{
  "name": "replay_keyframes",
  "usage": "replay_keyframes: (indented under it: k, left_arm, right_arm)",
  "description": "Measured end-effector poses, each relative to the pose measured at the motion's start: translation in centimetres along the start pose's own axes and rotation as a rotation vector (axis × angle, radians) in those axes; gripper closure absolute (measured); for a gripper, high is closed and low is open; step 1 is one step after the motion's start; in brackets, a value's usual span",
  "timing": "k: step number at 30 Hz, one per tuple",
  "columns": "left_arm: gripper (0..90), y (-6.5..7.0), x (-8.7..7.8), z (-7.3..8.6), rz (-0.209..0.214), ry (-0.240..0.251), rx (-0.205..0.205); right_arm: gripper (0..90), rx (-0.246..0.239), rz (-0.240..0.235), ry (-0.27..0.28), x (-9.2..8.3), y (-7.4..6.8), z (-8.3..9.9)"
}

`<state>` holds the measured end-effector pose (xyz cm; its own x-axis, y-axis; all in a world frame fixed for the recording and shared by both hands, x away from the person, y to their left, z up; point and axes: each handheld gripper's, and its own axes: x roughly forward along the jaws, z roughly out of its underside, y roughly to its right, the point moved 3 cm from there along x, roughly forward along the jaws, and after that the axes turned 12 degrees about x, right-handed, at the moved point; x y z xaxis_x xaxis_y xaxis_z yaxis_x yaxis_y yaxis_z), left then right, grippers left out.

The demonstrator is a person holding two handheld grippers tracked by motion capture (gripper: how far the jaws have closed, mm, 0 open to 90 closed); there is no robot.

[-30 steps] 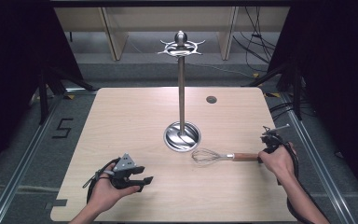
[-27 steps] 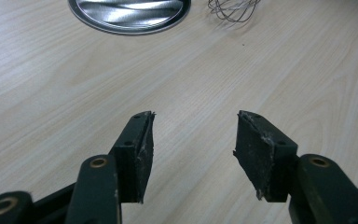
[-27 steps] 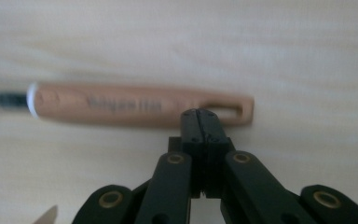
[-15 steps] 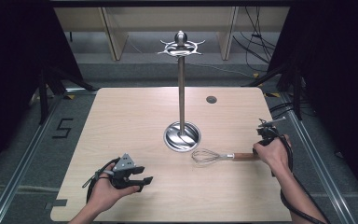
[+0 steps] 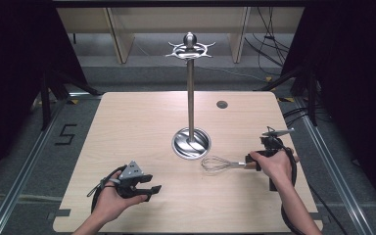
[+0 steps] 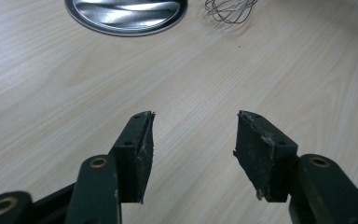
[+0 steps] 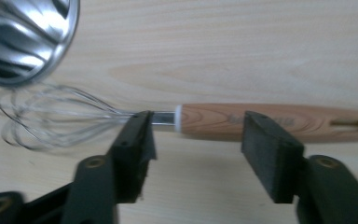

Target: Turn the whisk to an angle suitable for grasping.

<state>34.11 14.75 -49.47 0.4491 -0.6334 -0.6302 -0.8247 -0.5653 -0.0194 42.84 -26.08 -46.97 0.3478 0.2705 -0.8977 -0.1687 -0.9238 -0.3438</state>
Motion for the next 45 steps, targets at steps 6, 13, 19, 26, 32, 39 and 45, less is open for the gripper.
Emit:
replay_keyframes:
  k: [6,13,19,26,32,39,45]
  left_arm:
    - [45.7,0.0,0.0,0.1,-0.006,-0.007,0.003]
    - [45.7,0.1,0.0,0.2,-0.003,-0.008,0.001]
    - [45.7,0.0,0.0,0.2,-0.006,-0.014,0.003]
    - [45.7,0.3,0.2,0.2,0.007,-0.014,0.001]
    - [45.7,0.3,0.3,0.2,0.005,0.006,-0.022]
    - [45.8,0.3,0.2,0.2,0.009,-0.009,-0.006]
    - [46.0,0.2,0.3,0.3,0.006,-0.020,0.003]
  right_arm:
    - [28.5,0.165,0.003,-0.021,1.0,-0.8,0.5]
    - [28.2,0.282,0.046,-0.038,2.2,-0.3,0.5]
    - [27.9,0.309,0.090,-0.066,2.3,0.2,0.3]
    - [28.0,0.333,0.080,-0.064,2.7,0.7,-0.3]
    - [26.6,0.392,0.122,-0.101,3.5,1.1,-1.3]
    - [25.7,0.357,0.184,-0.131,4.0,1.0,-1.9]
    - [29.0,0.357,0.182,-0.183,4.1,1.0,-2.5]
